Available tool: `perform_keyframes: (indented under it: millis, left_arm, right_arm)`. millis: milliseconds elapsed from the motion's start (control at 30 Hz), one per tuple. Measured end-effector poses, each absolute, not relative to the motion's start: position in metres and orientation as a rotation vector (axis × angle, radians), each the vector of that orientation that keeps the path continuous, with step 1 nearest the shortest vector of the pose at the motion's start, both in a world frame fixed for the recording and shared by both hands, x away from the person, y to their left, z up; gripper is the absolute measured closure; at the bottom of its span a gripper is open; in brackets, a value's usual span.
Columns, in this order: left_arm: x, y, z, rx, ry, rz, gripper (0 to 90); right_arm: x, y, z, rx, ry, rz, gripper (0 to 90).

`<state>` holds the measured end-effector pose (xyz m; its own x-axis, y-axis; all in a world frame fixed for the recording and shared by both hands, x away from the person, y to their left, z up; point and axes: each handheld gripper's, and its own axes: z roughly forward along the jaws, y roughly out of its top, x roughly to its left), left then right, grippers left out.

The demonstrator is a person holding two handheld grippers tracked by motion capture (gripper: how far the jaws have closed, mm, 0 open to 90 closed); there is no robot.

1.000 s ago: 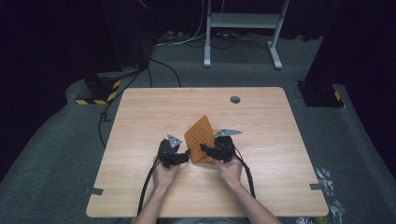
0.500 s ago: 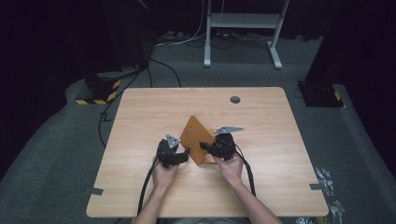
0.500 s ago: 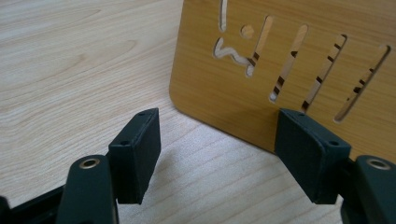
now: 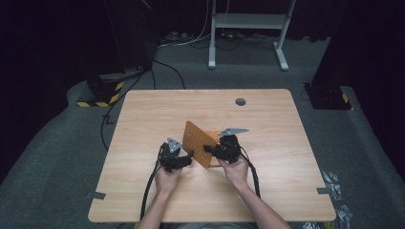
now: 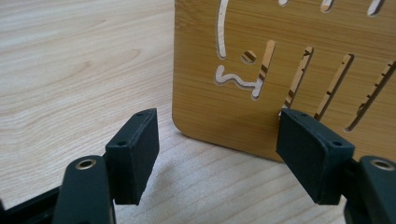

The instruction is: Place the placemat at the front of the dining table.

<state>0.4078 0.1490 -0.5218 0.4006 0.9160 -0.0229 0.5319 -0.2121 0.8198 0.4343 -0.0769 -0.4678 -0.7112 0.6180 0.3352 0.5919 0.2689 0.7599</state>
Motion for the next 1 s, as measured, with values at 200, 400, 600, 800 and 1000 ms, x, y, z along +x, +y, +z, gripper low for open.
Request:
perform_keyframes:
  millis: [200, 400, 600, 800, 1000]
  left_arm:
    - [0.405, 0.151, -0.520, 1.843, 1.224, 0.621, 30.1]
    - [0.405, 0.149, -0.522, 1.814, 1.229, 0.631, 31.5]
    - [0.406, 0.150, -0.523, 1.822, 1.235, 0.628, 31.9]
    - [0.407, 0.152, -0.523, 1.841, 1.244, 0.592, 32.0]
    - [0.407, 0.152, -0.524, 1.857, 1.245, 0.595, 32.1]
  right_arm:
    - [0.434, -0.079, -0.463, 1.186, 2.476, 1.495, 86.4]
    - [0.434, -0.087, -0.458, 1.174, 2.456, 1.500, 86.5]
    - [0.436, -0.100, -0.453, 1.195, 2.441, 1.494, 86.5]
    - [0.438, -0.111, -0.450, 1.217, 2.424, 1.504, 86.5]
    - [0.439, -0.118, -0.448, 1.211, 2.417, 1.488, 86.5]
